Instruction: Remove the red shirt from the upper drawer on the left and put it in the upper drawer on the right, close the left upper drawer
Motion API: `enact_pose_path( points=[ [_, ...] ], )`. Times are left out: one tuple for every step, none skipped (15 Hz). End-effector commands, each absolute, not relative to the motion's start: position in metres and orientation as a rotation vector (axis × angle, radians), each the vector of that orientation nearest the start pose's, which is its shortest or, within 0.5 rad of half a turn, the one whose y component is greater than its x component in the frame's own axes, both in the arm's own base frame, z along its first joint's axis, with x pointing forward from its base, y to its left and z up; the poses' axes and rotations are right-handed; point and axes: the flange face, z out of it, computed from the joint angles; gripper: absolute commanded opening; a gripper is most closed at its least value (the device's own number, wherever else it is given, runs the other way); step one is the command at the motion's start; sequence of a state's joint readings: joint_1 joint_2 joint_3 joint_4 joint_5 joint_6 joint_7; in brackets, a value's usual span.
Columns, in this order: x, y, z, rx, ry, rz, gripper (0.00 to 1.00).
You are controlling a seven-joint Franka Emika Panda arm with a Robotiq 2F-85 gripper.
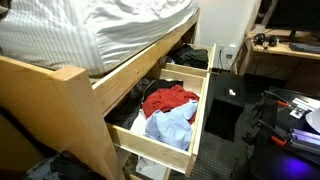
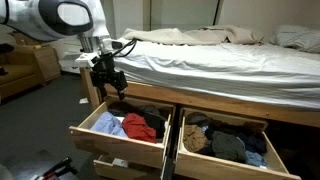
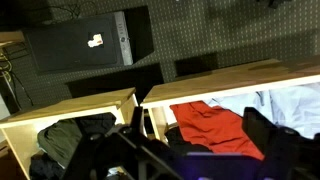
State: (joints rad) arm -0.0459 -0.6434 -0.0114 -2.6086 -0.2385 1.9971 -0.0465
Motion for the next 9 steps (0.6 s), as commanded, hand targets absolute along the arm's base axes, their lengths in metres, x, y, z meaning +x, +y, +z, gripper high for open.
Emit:
enact_pose_path(
  points=[
    [0.353,-0.035,0.462,-3.351,-0.145,-0.034,1.0],
    [0.353,-0.035,0.462,-3.351,-0.145,-0.034,1.0],
    [0.353,-0.035,0.462,-3.351,-0.145,-0.034,1.0],
    [0.353,-0.035,0.462,-3.351,-0.145,-0.034,1.0],
    [0.353,-0.035,0.462,-3.351,-0.145,-0.034,1.0],
    [0.351,-0.031,0.463,-3.3,-0.245,-0.038,1.0],
    [0.324,-0.021,0.52,-3.262,-0.387,-0.066,1.0],
    [0.328,-0.013,0.528,-3.257,-0.466,-0.093,1.0],
    [0.326,-0.006,0.548,-3.27,-0.551,-0.109,1.0]
  ],
)
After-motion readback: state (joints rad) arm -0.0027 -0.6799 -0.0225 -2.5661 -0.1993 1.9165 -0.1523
